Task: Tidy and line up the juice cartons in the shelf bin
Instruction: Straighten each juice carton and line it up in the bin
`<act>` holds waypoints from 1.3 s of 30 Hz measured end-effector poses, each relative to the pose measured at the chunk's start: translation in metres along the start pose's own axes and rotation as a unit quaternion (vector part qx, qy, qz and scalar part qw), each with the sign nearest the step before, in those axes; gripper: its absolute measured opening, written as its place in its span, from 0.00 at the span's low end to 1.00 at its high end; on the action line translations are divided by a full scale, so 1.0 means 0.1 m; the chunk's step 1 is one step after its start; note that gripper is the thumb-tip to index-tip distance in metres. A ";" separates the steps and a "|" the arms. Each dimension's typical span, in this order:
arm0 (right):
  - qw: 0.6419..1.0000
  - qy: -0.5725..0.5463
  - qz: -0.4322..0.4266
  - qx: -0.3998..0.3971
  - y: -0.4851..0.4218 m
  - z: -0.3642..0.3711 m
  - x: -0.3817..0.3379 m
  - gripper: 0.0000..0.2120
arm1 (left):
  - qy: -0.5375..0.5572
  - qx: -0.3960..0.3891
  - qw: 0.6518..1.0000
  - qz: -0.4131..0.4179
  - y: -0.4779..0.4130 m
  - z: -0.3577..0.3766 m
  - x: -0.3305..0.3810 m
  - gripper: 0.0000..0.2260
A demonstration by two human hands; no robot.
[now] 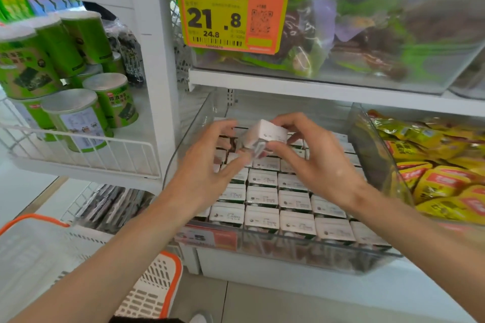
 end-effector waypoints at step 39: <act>0.899 -0.326 0.266 0.121 0.70 -0.23 0.12 0.08 | 0.268 -0.184 0.944 -0.051 -0.05 0.55 0.15 0.15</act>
Point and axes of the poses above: each hand's wrist, its own y-axis away from the middle knuckle, its own z-axis out of the palm, x = y × z, the point moved 4 cm from there along -y, towards the middle knuckle, and after that the axes turned 6 degrees about -y, right-handed, at the moved point
